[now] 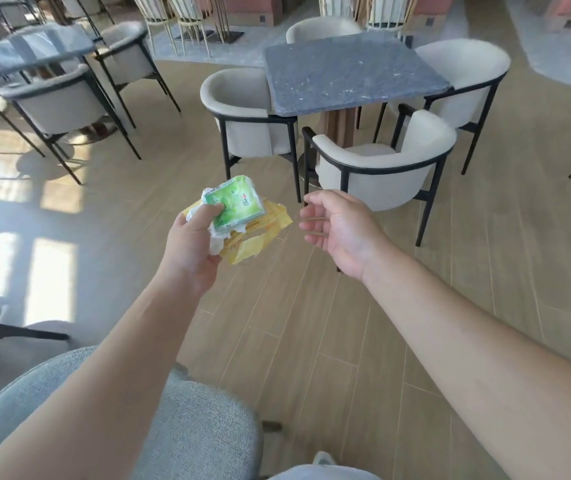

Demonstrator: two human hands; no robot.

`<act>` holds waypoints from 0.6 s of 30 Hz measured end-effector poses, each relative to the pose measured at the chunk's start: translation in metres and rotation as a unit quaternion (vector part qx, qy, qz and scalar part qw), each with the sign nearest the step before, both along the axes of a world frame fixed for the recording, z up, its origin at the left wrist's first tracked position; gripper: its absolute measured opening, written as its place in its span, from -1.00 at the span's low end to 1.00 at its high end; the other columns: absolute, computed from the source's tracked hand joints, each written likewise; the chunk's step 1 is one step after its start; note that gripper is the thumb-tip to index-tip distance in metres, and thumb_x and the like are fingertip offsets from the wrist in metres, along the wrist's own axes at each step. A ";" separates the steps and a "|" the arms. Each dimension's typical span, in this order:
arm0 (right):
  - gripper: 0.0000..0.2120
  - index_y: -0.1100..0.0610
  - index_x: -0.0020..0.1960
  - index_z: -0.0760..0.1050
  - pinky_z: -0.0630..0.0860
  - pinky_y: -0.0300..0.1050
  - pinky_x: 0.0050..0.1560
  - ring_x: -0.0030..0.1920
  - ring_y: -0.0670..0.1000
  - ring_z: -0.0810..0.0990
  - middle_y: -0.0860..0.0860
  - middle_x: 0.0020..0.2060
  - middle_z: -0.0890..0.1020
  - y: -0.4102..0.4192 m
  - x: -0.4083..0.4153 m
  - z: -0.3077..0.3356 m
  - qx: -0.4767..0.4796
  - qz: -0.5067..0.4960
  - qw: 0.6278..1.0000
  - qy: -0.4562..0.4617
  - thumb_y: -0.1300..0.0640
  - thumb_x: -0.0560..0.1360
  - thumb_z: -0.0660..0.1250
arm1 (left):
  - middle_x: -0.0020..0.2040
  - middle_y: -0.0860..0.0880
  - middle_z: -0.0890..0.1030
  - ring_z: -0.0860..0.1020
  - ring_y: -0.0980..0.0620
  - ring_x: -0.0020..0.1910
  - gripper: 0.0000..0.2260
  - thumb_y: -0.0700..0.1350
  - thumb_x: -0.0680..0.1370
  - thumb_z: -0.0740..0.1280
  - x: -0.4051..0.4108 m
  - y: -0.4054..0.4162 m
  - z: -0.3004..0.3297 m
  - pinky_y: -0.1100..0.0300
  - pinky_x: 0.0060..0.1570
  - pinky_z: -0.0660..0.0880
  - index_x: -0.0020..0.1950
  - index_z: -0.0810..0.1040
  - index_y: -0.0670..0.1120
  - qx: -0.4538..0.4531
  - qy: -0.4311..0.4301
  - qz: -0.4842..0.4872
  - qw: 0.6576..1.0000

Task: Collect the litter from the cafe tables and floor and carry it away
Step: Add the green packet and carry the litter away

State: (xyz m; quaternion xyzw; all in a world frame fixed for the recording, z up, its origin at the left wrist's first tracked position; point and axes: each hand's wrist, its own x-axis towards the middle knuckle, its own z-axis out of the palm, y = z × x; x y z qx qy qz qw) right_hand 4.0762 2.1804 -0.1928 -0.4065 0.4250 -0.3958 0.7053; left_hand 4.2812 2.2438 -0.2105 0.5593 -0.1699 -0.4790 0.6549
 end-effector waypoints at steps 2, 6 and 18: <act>-0.90 0.14 0.01 0.54 0.52 -0.17 -0.35 -0.32 -0.02 0.60 0.01 -0.27 0.62 -0.020 0.006 0.000 -0.001 -0.002 1.000 0.004 0.15 0.52 0.31 | 0.16 -0.17 0.70 0.70 -0.18 0.05 -0.72 -0.15 0.53 0.36 0.013 -0.016 -0.003 -0.20 0.22 0.53 0.24 0.55 -0.09 0.002 -0.011 -0.006 1.000; -0.93 0.12 -0.02 0.54 0.52 -0.17 -0.34 -0.32 -0.02 0.60 0.00 -0.27 0.62 -0.057 0.029 -0.004 0.010 -0.001 1.000 0.015 0.15 0.52 0.32 | 0.08 -0.14 0.72 0.71 -0.15 -0.02 -0.67 -0.12 0.46 0.38 0.034 -0.048 -0.008 -0.18 0.14 0.58 0.22 0.57 -0.08 0.002 -0.017 -0.007 1.000; -0.92 0.15 -0.01 0.55 0.53 -0.12 -0.28 -0.28 0.01 0.61 0.04 -0.24 0.62 -0.210 0.116 -0.024 0.010 0.006 1.000 0.025 0.17 0.52 0.33 | 0.10 -0.16 0.72 0.72 -0.12 -0.08 -0.73 -0.16 0.54 0.36 0.109 -0.207 -0.029 -0.04 -0.07 0.64 0.23 0.56 -0.10 0.007 -0.010 -0.021 1.000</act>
